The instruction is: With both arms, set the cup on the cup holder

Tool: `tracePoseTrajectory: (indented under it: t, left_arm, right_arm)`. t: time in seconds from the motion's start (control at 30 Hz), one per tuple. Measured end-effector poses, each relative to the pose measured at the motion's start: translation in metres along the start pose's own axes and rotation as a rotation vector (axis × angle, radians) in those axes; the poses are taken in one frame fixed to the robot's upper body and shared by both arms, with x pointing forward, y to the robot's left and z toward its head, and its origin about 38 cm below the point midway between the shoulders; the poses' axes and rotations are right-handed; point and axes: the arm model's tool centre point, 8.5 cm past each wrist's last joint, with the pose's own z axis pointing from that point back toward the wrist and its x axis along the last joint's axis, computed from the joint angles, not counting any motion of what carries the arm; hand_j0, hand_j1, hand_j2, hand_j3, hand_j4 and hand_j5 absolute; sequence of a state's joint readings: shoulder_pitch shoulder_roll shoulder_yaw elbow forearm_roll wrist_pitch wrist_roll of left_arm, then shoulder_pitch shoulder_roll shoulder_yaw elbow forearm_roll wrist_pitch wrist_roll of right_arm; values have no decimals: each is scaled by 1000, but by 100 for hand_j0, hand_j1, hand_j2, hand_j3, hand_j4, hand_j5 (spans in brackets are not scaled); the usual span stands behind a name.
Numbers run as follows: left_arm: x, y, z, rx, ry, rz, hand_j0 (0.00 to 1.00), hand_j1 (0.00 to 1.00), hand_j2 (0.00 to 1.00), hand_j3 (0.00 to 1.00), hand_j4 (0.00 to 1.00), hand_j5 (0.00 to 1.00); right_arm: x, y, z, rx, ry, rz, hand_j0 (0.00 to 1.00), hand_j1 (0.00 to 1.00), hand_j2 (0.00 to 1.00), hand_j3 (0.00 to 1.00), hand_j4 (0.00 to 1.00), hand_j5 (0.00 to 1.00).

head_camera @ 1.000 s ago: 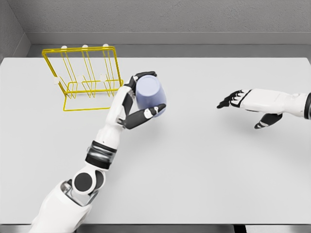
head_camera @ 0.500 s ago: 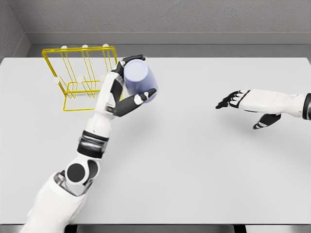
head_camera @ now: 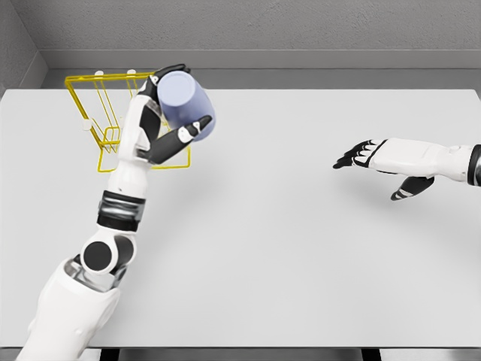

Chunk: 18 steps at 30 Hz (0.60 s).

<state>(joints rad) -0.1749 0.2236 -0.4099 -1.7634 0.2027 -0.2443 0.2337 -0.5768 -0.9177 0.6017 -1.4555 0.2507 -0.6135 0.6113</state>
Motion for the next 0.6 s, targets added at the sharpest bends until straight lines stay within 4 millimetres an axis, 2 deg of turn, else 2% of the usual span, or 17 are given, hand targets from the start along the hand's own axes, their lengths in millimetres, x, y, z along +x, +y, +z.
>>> tracePoseTrajectory:
  t: [0.6]
  left_arm:
    - [3, 29, -2, 41, 6, -46, 67, 67, 67, 67, 67, 67]
  right_arm:
    - [0, 0, -1, 1, -2, -1, 100, 100, 100, 100, 100, 100]
